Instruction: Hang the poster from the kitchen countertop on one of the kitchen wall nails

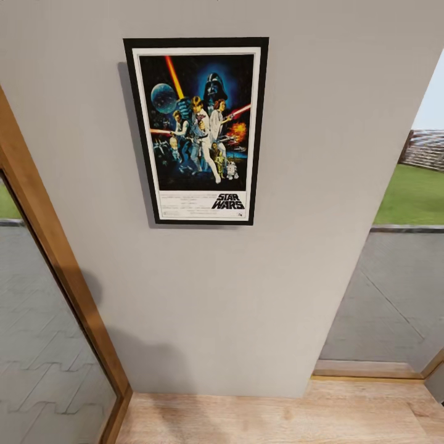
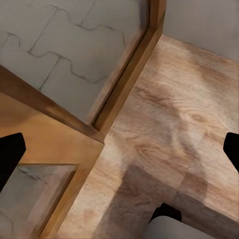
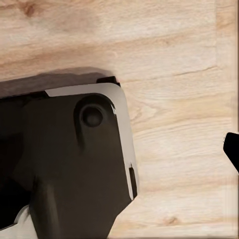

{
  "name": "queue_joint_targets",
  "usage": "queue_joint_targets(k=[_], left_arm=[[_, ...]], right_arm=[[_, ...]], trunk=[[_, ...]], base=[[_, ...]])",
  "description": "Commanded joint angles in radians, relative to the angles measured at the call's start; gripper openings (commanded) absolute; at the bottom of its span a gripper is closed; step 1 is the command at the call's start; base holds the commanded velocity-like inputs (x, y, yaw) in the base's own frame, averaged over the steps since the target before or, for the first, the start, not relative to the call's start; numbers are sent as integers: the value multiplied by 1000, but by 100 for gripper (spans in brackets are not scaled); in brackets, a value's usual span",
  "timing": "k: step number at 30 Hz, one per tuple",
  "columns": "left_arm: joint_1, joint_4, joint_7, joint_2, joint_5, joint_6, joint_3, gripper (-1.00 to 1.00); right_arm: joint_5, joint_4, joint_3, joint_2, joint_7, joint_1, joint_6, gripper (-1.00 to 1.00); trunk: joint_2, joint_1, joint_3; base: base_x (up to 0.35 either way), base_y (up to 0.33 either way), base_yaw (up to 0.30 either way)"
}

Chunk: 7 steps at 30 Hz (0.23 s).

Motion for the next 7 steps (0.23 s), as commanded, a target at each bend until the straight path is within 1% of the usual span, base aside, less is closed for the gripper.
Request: queue_joint_targets(k=[1, 4, 7], left_arm=[[-1, 0, 4, 0, -9, -3, 7, 100], [-1, 0, 5, 0, -13, -3, 6, 100], [-1, 0, 5, 0, -34, -3, 6, 100]], right_arm=[[-10, 2, 8, -1, 2, -1, -4, 100], [-11, 3, 8, -1, 0, -1, -4, 100], [-11, 3, 8, -1, -1, -1, -4, 100]], trunk=[[-2, 1, -2], [-2, 1, -2], [-2, 1, -2]], base=[[0, 0, 0], [0, 0, 0], [0, 0, 0]])
